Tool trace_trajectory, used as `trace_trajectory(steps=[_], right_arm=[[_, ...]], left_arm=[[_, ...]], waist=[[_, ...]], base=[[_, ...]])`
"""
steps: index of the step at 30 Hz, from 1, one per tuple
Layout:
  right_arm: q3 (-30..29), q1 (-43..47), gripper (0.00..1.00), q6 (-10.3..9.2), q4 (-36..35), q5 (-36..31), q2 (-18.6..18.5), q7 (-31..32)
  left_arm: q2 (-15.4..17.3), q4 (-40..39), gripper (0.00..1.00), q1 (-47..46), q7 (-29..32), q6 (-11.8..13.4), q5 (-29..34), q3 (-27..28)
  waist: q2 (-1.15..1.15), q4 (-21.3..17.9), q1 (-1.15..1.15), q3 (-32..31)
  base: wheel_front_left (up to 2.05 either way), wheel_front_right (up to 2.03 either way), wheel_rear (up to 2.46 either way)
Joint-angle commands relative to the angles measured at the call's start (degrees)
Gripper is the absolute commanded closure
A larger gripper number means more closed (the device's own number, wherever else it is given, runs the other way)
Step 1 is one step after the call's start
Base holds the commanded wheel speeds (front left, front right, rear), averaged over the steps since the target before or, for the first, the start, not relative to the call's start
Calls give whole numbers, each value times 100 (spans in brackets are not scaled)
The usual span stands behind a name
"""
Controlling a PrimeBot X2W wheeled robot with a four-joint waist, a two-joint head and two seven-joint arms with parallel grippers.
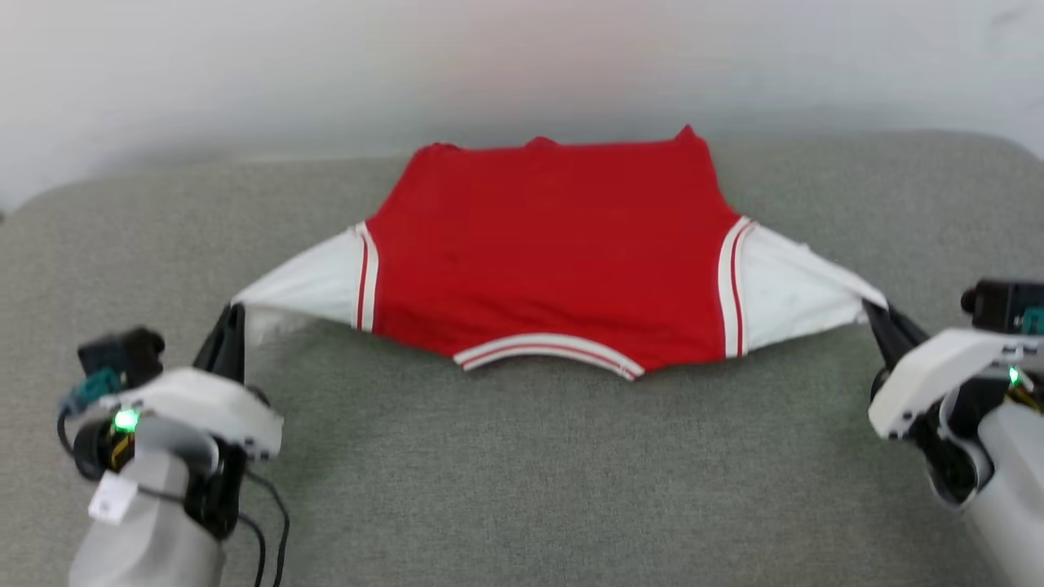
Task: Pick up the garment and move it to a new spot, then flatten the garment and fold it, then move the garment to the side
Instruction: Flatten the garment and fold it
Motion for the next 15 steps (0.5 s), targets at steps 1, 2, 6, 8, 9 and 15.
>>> trace_trajectory(steps=[1,2,6,8,9,15], right_arm=[[-18,286,100,-4,-112,75,-75,-29],[-6,436,100,-4,-188,86,-94,10],[-58,1035,100,-5,-558,34,-211,63],[-167,1371,100,-5,-760,-7,-265,53],[-254,1568,100,-6,-849,-37,-287,62],[-1015,2808,100,-6,-1569,-310,-200,228]], left_arm=[[68,-229,100,364,-42,72,41,116],[73,-352,100,570,-43,103,35,163],[154,-943,100,1382,-34,254,-20,296],[186,-1270,100,1800,40,356,-55,350],[194,-1466,100,2013,77,415,-79,368],[157,-2735,100,3282,528,936,-178,450]], waist=[[0,52,1,-242],[0,50,1,-284],[0,45,1,-394],[0,46,1,-447],[0,53,1,-470],[0,113,1,-533]], base=[[0,0,0],[0,0,0],[0,0,0],[0,0,0],[0,0,0],[0,0,0]])
